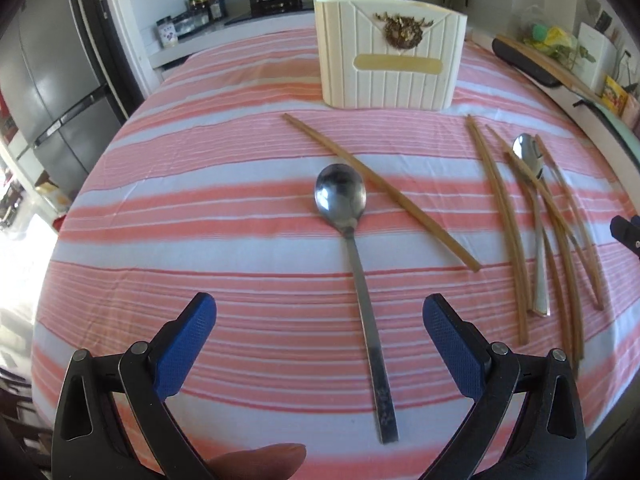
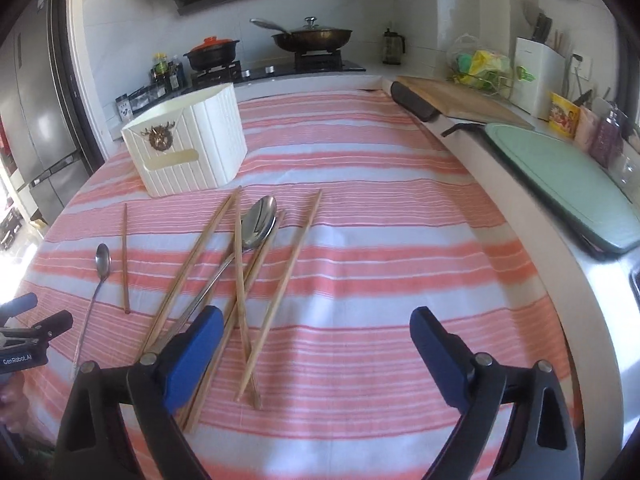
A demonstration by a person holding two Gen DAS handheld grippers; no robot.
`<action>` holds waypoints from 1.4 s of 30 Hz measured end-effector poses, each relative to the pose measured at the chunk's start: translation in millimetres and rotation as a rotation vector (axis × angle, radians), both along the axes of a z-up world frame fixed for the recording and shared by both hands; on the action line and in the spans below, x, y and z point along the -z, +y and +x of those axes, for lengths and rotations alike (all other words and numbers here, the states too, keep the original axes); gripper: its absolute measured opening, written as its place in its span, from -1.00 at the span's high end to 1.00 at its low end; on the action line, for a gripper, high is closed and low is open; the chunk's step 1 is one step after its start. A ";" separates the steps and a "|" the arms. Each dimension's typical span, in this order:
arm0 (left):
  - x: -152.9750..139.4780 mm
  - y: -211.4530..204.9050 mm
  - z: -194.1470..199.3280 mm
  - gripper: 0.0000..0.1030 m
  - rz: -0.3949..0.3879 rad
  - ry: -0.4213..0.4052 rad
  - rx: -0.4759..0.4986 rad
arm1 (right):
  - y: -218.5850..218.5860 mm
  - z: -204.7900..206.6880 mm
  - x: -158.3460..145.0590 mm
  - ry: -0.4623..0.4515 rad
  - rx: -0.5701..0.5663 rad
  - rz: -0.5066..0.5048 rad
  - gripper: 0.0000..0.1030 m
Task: Organize utensils
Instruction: 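Grasp the silver spoon with the left tool while the right tool grasps a wooden chopstick, then lift and carry the spoon with the left tool while the right tool carries the chopstick to the cream holder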
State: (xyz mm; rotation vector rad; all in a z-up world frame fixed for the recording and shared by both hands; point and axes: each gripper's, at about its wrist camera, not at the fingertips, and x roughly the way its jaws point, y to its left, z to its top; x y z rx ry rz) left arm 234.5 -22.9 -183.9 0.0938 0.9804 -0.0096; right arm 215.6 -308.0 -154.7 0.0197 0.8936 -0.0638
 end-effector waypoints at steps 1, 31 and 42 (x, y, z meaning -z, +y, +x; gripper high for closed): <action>6.4 -0.4 5.4 -0.99 0.009 0.013 -0.004 | 0.0 11.4 8.8 0.025 -0.005 -0.008 -0.68; 11.8 0.9 72.8 0.28 -0.092 -0.050 0.019 | -2.3 137.9 42.8 0.154 -0.173 -0.049 0.39; -1.2 27.8 72.5 0.30 -0.243 -0.091 0.097 | -32.0 137.8 14.8 0.126 -0.097 0.125 0.88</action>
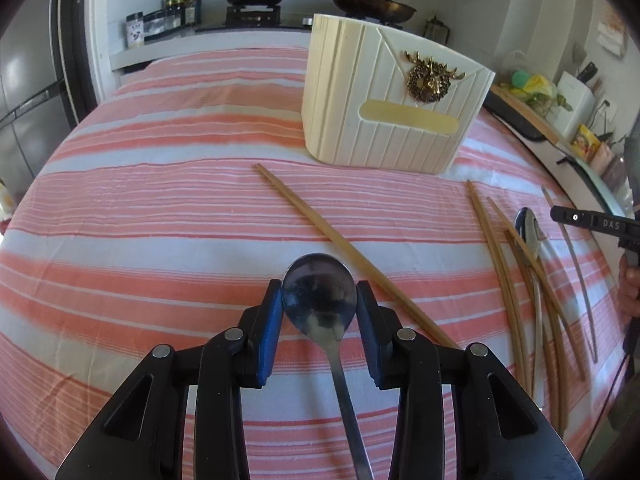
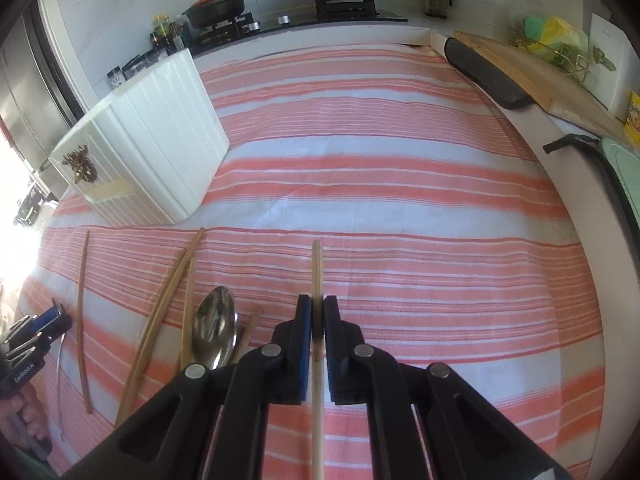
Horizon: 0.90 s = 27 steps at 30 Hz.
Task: Organize utensils
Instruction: 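Lift and carry the spoon with the left tool while the right tool carries the chopstick to the cream holder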
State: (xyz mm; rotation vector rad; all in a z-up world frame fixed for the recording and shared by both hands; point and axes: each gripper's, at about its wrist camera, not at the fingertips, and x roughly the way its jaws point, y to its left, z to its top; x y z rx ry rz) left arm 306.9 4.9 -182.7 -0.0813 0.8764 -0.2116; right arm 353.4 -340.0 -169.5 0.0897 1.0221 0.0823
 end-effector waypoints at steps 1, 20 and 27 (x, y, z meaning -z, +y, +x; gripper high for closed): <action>-4.4 1.9 -2.6 0.30 -0.007 -0.012 0.000 | 1.4 -5.7 -6.6 -0.016 -0.006 0.007 0.88; -115.1 27.3 -66.1 0.30 -0.108 -0.249 0.048 | 46.9 -104.1 -134.4 -0.280 -0.138 0.045 0.88; -144.4 33.8 -65.4 0.30 -0.150 -0.274 0.071 | 59.7 -112.0 -162.2 -0.359 -0.143 0.031 0.88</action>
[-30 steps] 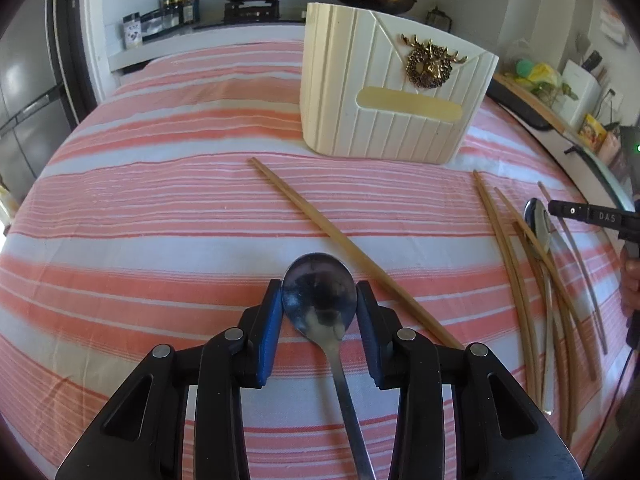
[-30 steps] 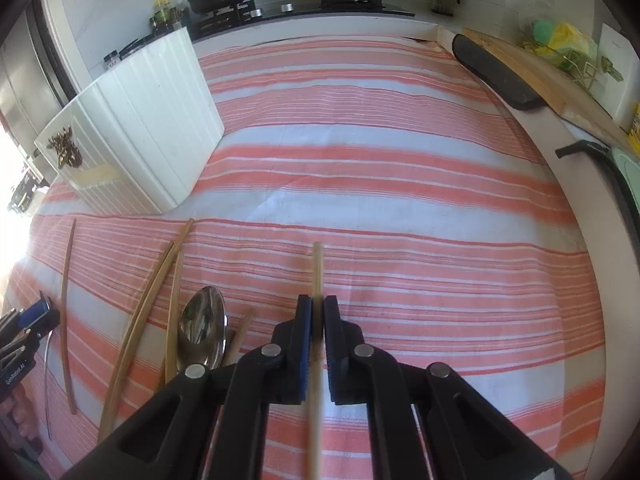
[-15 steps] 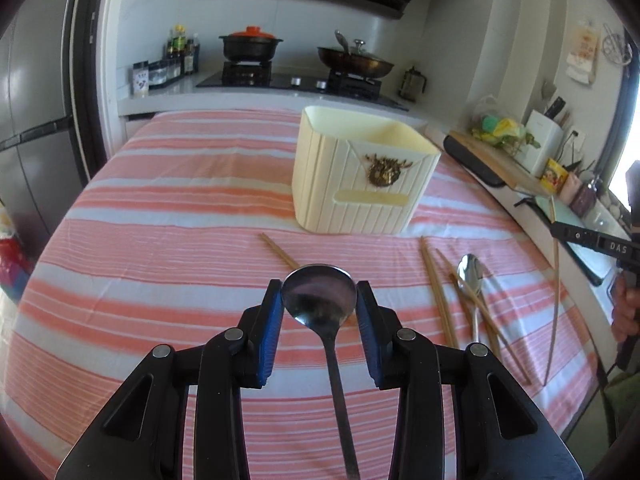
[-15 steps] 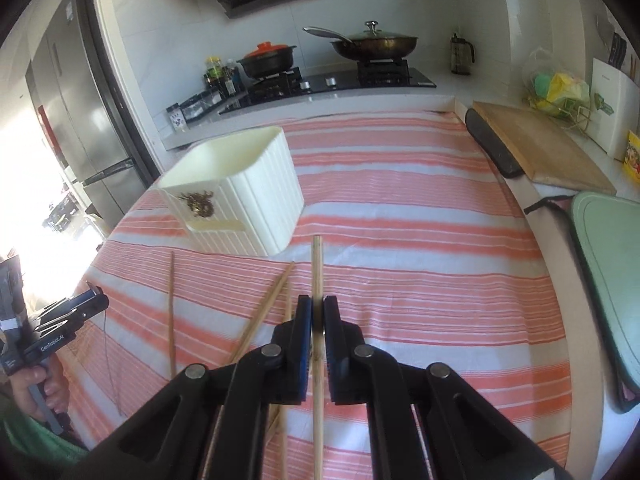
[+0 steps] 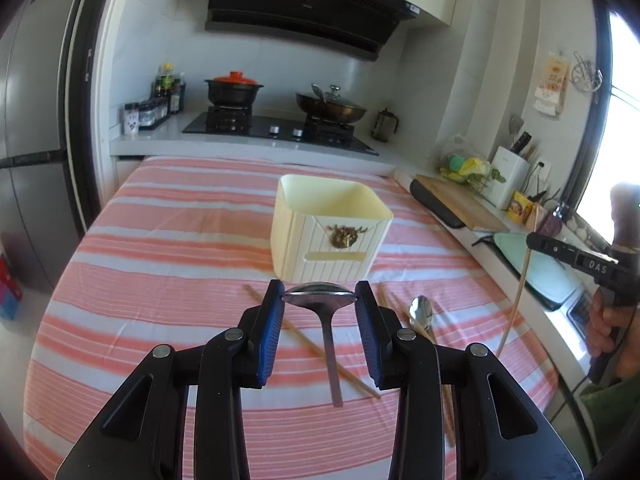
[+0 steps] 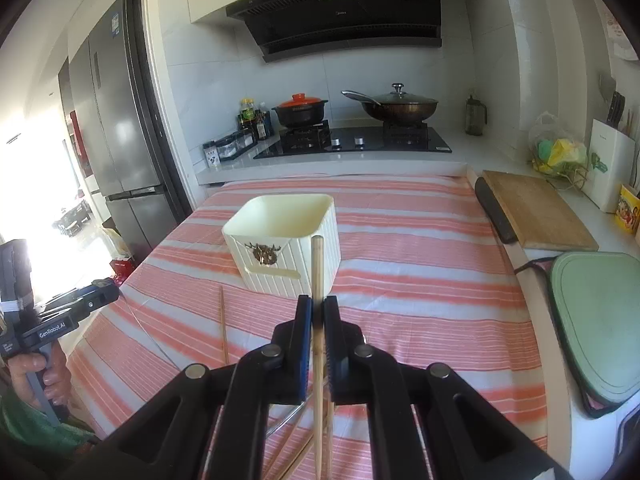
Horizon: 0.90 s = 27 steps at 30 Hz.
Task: Organize utensils
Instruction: 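Lift and carry the spoon with the left tool while the right tool carries the chopstick to the cream holder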
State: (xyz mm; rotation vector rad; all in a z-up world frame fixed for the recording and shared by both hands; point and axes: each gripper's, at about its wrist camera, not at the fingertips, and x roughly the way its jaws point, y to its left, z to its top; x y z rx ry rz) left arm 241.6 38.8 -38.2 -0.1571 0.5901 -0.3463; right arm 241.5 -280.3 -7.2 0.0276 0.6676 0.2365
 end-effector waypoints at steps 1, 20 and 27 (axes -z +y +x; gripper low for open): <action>-5.5 0.4 3.2 0.30 -0.004 0.000 0.007 | 1.7 2.0 -3.8 -0.007 -0.002 0.002 0.88; -117.0 -2.9 160.8 0.30 -0.035 -0.145 -0.071 | 56.9 161.2 -102.3 -0.319 -0.023 0.142 0.88; -46.6 -35.6 231.2 0.30 0.034 0.015 -0.081 | 74.7 228.2 -26.4 -0.172 -0.003 0.047 0.88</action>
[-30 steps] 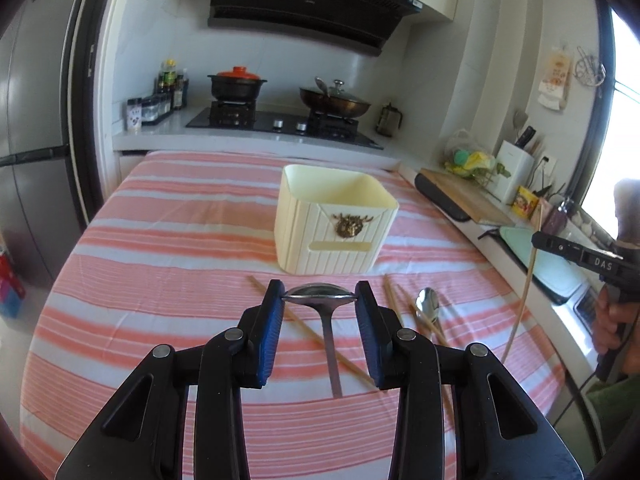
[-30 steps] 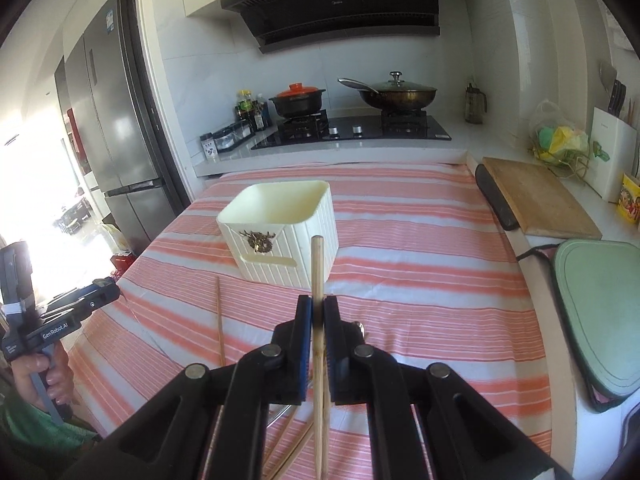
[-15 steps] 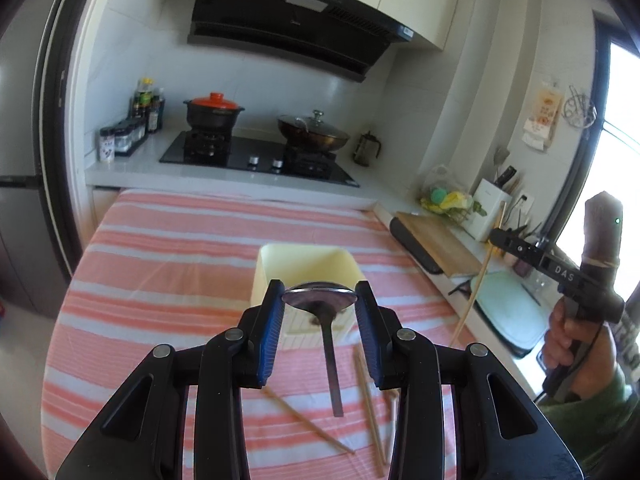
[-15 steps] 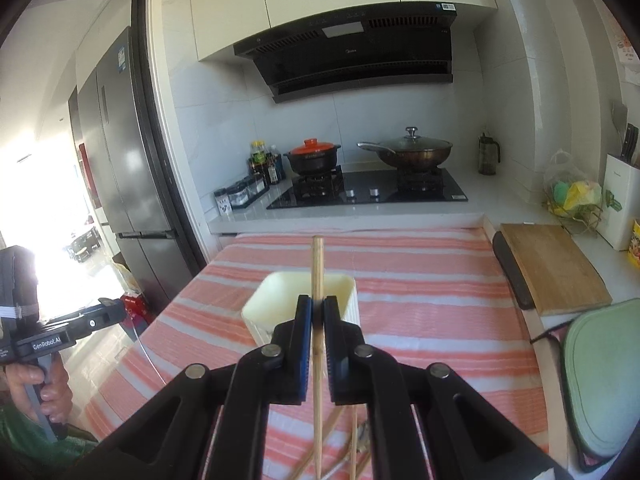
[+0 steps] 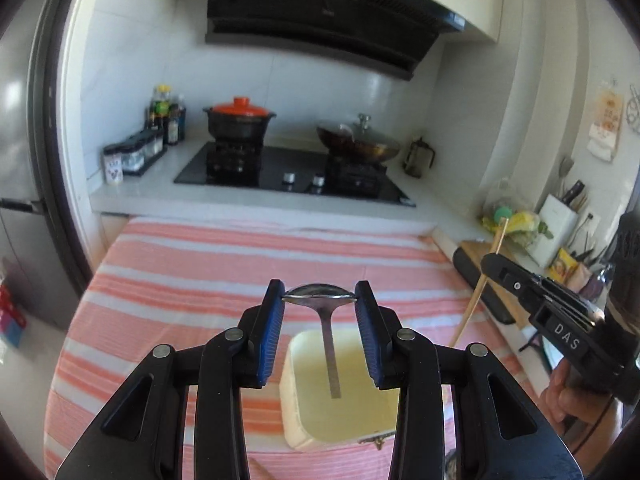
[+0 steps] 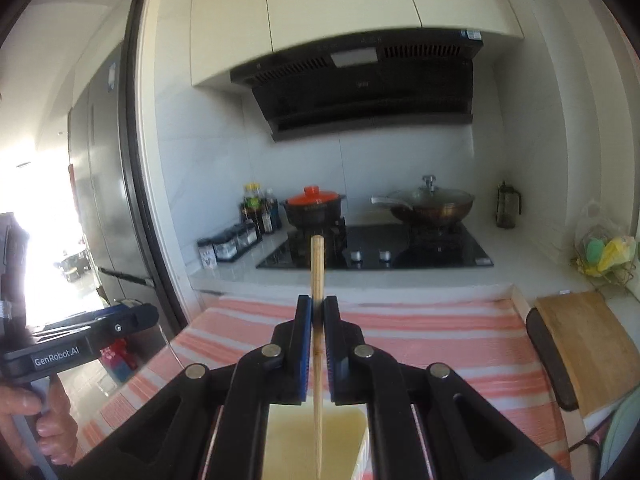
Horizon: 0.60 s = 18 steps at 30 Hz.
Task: Organize utensils
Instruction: 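Lift and carry the spoon with the left tool while the right tool carries the chopstick to the cream holder, then open the left tool over the holder while the right tool releases its chopstick into it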
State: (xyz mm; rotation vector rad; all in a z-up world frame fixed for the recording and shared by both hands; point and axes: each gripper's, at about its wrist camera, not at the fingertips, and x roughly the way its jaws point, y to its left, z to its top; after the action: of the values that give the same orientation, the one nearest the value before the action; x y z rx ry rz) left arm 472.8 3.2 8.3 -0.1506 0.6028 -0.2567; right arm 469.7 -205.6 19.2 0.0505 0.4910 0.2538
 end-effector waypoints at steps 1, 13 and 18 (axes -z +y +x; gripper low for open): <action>10.7 -4.7 4.9 0.30 0.012 0.029 0.010 | -0.9 6.9 13.9 0.048 0.002 -0.009 0.88; 39.5 -17.8 6.3 -0.39 0.051 0.135 0.052 | -17.3 26.8 57.1 0.247 0.067 -0.021 0.23; 40.8 15.2 -73.4 -0.75 0.079 0.113 0.100 | -40.5 -42.3 33.9 0.242 0.001 -0.015 0.13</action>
State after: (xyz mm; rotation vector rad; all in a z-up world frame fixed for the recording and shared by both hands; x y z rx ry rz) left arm 399.4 18.4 -32.5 -0.0585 0.7325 -0.3218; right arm 427.4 -246.1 -14.7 0.0671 0.7329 0.2441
